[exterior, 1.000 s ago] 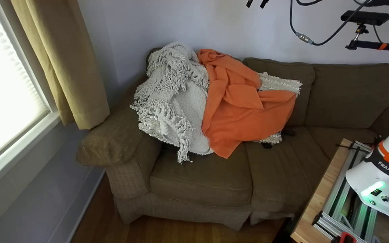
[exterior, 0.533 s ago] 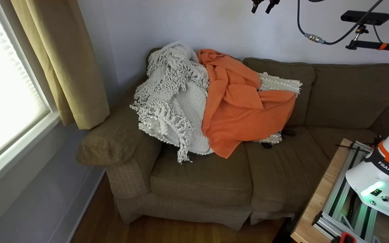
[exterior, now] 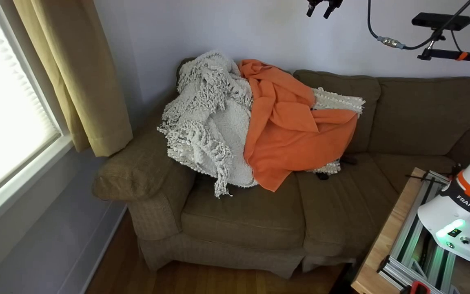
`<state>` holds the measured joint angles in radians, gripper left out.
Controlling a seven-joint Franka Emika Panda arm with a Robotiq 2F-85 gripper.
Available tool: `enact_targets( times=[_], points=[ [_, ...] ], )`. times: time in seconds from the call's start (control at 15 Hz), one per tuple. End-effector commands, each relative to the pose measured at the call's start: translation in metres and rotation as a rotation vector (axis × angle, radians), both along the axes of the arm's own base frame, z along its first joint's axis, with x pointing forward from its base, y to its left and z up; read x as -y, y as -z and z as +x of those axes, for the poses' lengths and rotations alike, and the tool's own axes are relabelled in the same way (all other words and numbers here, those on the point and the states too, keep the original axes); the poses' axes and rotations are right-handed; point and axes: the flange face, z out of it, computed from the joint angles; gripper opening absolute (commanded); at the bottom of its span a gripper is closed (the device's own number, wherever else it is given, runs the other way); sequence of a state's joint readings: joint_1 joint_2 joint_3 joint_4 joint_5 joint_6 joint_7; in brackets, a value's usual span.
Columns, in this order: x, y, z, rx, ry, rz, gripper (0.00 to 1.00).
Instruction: Place one corner of the orange towel on the backrest of the sofa.
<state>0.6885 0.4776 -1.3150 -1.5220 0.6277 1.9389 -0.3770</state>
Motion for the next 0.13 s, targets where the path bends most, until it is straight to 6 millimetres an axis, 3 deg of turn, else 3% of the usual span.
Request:
enact_targets(
  times=[0.0,0.07],
  points=[
    [0.0002,0.0001,-0.0005,0.000,0.000,0.002,1.00],
    [0.0001,0.0003,-0.0006,0.000,0.000,0.003,1.00]
  ],
)
